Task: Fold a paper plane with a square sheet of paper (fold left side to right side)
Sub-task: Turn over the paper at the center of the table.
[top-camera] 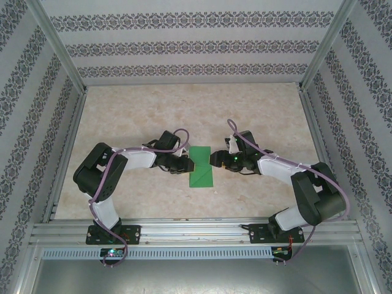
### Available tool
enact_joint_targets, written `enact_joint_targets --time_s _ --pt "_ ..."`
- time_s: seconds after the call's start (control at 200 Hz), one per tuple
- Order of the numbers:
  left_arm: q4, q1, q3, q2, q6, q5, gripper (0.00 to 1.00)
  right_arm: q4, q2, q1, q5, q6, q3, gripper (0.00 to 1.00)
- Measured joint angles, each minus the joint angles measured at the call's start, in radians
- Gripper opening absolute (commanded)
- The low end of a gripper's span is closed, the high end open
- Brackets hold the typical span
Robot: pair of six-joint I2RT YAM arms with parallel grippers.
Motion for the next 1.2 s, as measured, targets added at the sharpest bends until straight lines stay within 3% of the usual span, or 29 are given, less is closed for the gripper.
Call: enact_joint_targets --time_s 0.205,0.43,0.859,1.039,1.204 --pt "0.037 0.000 -0.009 -0.010 -0.002 -0.010 0.07 0.006 0.000 -0.003 -0.026 0.000 -0.011 0.57" --pt "0.105 0.000 -0.098 -0.142 -0.014 -0.056 0.07 0.086 -0.002 -0.001 -0.071 0.031 -0.037 0.54" --pt "0.161 0.000 -0.144 -0.176 -0.036 -0.090 0.07 0.258 0.112 0.090 -0.087 0.123 -0.032 0.51" --pt "0.167 0.000 -0.146 -0.176 -0.040 -0.091 0.08 0.298 0.163 0.105 -0.088 0.148 -0.004 0.42" --pt "0.170 0.000 -0.150 -0.176 -0.045 -0.093 0.13 0.334 0.196 0.112 -0.089 0.169 0.010 0.26"
